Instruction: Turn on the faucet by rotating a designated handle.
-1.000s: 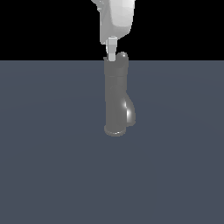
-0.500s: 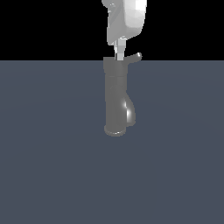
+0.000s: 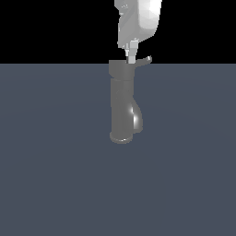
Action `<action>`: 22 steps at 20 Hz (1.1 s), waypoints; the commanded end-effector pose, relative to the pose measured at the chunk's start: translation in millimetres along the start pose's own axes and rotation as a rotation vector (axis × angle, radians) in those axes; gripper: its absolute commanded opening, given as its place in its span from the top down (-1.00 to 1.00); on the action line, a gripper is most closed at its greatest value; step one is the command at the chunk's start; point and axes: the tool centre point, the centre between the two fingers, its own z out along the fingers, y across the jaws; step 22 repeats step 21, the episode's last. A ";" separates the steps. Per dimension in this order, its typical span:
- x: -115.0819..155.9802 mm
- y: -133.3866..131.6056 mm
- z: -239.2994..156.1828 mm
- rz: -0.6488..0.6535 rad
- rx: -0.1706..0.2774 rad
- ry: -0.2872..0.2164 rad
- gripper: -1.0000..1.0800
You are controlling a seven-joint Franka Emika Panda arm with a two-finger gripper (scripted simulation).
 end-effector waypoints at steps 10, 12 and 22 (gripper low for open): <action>43.1 -38.4 -2.2 0.053 0.034 0.012 1.00; 49.2 -43.2 -2.5 0.060 0.036 0.014 1.00; 73.6 -61.3 -4.3 0.089 0.044 0.020 1.00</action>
